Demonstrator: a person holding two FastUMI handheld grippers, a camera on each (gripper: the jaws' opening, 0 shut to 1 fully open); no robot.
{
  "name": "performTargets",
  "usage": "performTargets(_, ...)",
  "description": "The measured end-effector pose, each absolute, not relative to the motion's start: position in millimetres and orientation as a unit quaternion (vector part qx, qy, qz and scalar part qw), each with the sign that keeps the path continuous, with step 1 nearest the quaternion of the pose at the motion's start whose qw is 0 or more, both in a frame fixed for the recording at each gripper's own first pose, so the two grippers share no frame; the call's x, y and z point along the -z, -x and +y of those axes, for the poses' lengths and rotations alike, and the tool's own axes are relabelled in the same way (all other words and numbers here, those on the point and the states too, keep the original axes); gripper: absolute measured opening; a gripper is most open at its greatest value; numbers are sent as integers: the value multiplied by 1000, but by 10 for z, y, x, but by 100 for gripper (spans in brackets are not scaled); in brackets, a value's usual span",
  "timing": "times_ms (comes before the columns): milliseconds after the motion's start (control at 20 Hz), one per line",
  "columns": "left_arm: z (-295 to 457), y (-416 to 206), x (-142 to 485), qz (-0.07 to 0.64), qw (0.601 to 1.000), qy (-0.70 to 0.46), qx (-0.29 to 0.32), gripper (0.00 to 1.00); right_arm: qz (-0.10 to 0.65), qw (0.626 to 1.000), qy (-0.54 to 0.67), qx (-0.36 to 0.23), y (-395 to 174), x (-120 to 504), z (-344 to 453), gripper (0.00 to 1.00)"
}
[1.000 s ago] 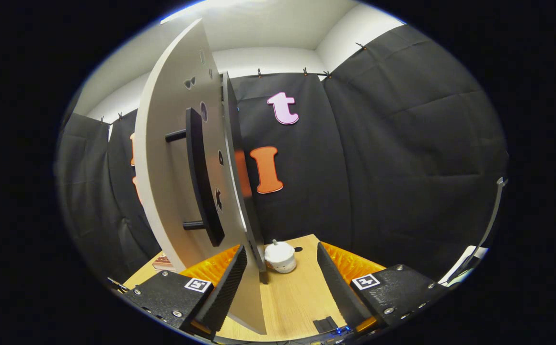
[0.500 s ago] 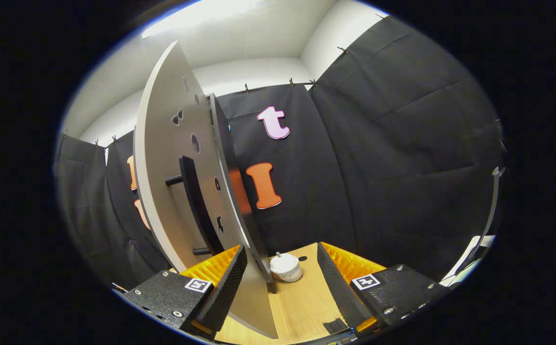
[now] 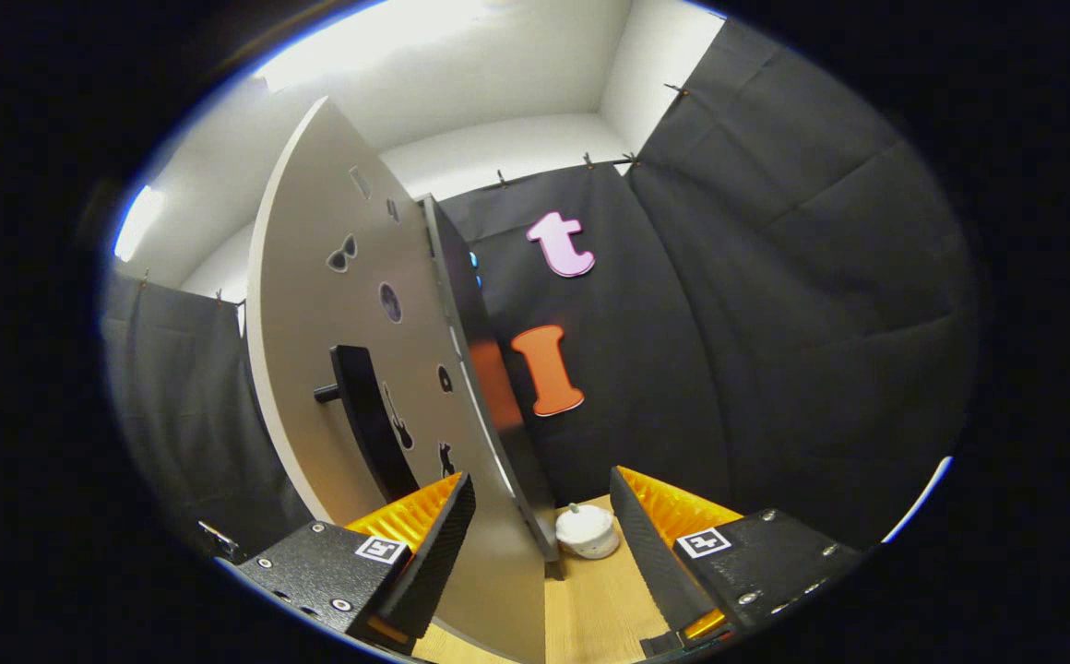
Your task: Open the cabinet door with the right hand, grasp the bottle in the cabinet with the left hand and place it on the coaster, then close the cabinet door with the right hand.
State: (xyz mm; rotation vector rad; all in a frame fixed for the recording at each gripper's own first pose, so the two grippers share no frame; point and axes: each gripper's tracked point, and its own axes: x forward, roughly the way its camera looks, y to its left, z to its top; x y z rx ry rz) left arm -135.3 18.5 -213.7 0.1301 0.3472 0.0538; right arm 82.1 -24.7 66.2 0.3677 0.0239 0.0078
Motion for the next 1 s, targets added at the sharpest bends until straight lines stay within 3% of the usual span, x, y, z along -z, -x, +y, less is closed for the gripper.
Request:
performTargets(50, 155, 1340, 2032, 165, 984, -65, -30, 92, 14, 982, -184, -25, -871, -669, -188, 91)
performTargets(300, -47, 1244, 1696, 147, 986, -64, -39, 91, 11, 977, -179, -119, -830, -717, -14, 89)
performTargets(400, -117, 1228, 1621, 144, 987, -59, -44, 92, 8, 972, -176, -157, -835, -724, 64, 96)
performTargets(450, -168, 1227, 1614, 145, 987, -56, -47, 92, 8, 969, -175, -171, -844, -731, 88, 86)
performTargets(500, -205, 1224, 1589, 145, 987, -56, -50, 92, 11, 967, -174, -186, -864, -734, 122, 94)
performTargets(550, -243, 1223, 1553, 143, 987, -57, -52, 92, 15, 964, -172, -202, -892, -737, 164, 84)
performTargets(600, -275, 1218, 1494, 139, 987, -61, -57, 92, 19, 962, -168, -216, -916, -749, 216, 91)
performTargets(650, -299, 1225, 1458, 139, 986, -64, -60, 92, 20, 959, -165, -230, -926, -752, 261, 81)
performTargets(700, -335, 1222, 1427, 139, 986, -63, -61, 91, 21, 955, -163, -245, -923, -759, 301, 90)
performTargets(750, -337, 1239, 1374, 138, 986, -61, -67, 92, 21, 952, -162, -260, -933, -767, 343, 89)
performTargets(800, -333, 1242, 1324, 135, 987, -57, -71, 92, 24, 947, -163, -276, -912, -771, 381, 79)
performTargets(1000, -271, 1221, 1074, 117, 989, -54, -77, 92, 29, 932, -170, -318, -883, -768, 499, 79)
